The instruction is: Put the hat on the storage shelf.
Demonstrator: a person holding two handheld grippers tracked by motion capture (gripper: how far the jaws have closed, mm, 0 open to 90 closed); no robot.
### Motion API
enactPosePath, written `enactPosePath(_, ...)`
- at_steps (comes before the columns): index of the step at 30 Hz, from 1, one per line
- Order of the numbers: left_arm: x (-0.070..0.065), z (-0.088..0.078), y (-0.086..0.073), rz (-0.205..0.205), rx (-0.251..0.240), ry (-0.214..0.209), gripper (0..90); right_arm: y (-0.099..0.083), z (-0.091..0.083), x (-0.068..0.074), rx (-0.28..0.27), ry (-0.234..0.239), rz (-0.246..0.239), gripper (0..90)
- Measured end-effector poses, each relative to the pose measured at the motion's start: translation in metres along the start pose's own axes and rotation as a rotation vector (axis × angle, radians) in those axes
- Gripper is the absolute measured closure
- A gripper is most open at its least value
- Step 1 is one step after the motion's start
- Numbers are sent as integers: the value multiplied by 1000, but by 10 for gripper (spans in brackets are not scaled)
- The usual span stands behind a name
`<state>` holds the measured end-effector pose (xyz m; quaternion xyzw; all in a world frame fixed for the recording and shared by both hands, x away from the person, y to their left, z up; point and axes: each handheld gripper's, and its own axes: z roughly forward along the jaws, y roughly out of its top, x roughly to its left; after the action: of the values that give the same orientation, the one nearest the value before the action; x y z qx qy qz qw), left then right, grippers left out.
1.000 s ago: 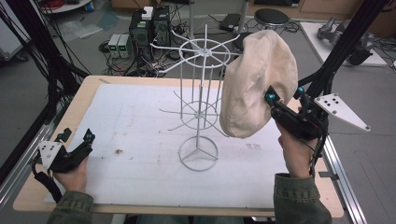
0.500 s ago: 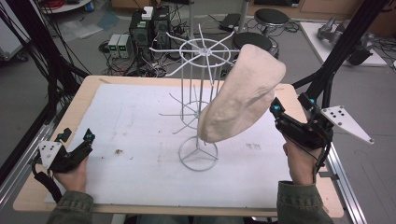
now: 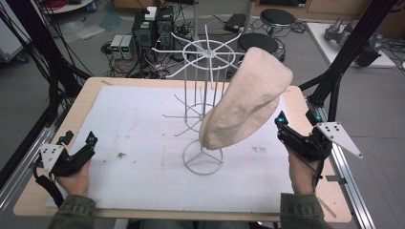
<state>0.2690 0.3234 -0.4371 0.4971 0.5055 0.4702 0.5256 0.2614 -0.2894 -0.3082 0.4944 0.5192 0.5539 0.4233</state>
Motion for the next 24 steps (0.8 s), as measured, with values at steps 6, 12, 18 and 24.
enactPosePath(6, 0, 0, 0, -7, 0, -1, 275, -23, -2, -5, 37, -42, -22, 117)
enactPosePath(12, 0, 0, 0, -18, -1, -1, 275, -43, -6, -13, 55, -32, -2, 118)
enactPosePath(18, 0, 0, 0, -19, -1, -1, 275, -66, -7, -15, 98, -66, -26, 117)
enactPosePath(24, 0, 0, 0, -21, -1, -2, 275, -87, -6, -19, 102, -108, -40, 118)
